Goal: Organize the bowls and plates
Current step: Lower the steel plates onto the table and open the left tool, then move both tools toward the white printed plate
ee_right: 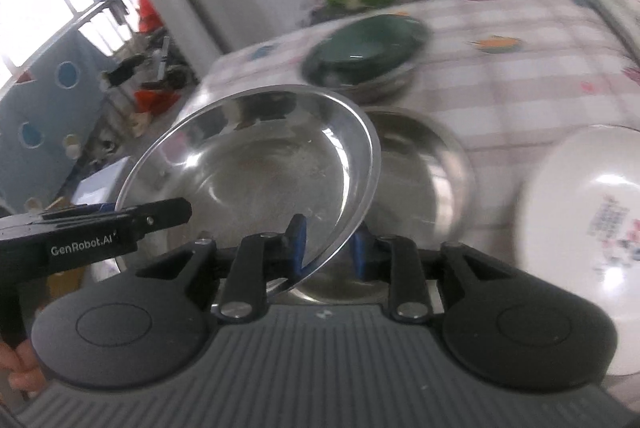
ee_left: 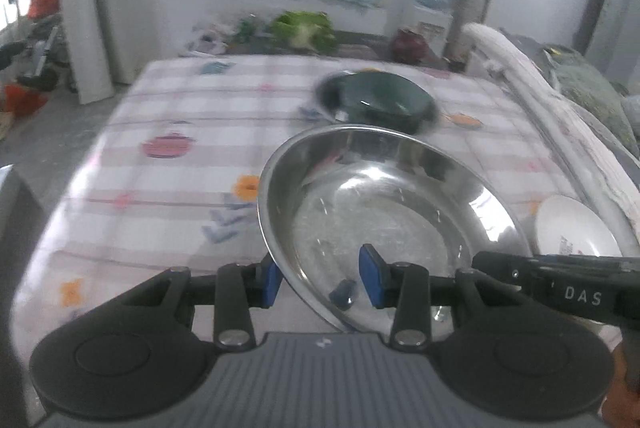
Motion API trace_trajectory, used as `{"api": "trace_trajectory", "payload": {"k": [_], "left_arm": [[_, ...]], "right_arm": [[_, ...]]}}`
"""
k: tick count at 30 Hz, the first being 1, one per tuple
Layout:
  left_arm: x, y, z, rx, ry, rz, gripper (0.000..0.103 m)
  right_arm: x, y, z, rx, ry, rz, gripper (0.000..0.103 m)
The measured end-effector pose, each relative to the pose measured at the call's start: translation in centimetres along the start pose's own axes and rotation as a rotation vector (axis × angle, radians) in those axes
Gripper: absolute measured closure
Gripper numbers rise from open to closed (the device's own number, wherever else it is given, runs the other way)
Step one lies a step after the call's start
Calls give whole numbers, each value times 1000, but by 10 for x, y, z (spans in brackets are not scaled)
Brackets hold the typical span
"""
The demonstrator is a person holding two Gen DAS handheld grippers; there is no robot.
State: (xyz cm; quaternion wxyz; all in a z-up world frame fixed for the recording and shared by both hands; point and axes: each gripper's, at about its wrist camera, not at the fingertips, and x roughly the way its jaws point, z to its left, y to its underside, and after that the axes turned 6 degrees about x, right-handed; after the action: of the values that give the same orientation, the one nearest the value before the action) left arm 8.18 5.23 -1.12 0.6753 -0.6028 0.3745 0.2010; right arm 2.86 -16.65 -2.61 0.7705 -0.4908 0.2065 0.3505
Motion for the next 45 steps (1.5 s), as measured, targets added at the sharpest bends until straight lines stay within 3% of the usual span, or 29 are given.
{"api": "trace_trajectory", "payload": {"k": [8,16,18,20,23,26,30,38,41,45], "left_arm": [[37,-1,-36,56,11,57,62],[42,6,-30,39,29,88,63],[43,7,-30,44,31,89,63],[42,6,-29,44,32,87,62],[37,6,-27,49,8,76,50],[32,6,-23,44,-7,58,47],[27,4,-17,28,-28,58,44],[15,1,-20,44,-78,51,19],[10,0,-23,55,-87,45,16],[6,1,-26,51,-90,49,14]], "right_arm": [[2,-8,-51,63,55,12,74],[13,-15,-35,-27,109,19,68],[15,-17,-31,-34,104,24,55],[17,-18,-27,-39,100,33,48],[19,-18,-20,-66,130,39,34],[20,-19,-19,-69,132,39,25],[20,-23,-18,-83,148,24,21],[10,-26,-19,-77,150,-7,14],[0,-24,-20,-72,143,-39,1],[-12,-21,-25,-49,163,-60,1]]}}
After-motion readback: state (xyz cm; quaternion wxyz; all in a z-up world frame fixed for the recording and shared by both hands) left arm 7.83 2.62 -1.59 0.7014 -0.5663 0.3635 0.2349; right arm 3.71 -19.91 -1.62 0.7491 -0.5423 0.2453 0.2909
